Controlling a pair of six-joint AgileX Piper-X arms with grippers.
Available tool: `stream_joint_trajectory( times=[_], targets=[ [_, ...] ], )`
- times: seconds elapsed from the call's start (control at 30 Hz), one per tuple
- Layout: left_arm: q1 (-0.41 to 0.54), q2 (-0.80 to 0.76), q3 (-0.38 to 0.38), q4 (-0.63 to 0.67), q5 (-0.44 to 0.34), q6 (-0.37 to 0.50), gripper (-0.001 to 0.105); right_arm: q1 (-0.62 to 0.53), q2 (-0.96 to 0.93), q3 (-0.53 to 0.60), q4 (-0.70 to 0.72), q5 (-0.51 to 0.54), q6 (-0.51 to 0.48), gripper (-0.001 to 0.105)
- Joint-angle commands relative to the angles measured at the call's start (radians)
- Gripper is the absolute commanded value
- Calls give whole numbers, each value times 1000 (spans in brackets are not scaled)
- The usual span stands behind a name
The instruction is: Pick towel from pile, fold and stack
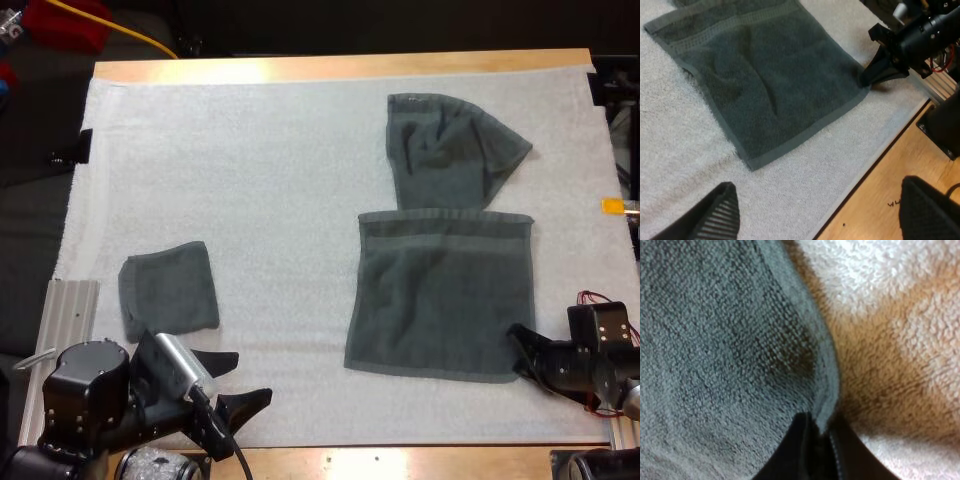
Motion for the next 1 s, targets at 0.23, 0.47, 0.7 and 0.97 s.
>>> stream_joint_trajectory(
  times=[0.23, 0.47, 0.7, 0.97],
  targets=[
    [-5, 100, 30, -108, 33, -107, 65, 1, -3, 0, 6, -4, -10, 0],
    [-5, 267, 90, -238, 124, -194, 65, 1, -3, 0, 6, -16, -10, 0],
    [-6, 437, 98, -266, 126, -205, 65, 1, -3, 0, 0, -19, -12, 0],
    [-161, 605, 98, -345, 45, -239, 63, 1, -3, 0, -1, -21, -14, 0]
  ],
)
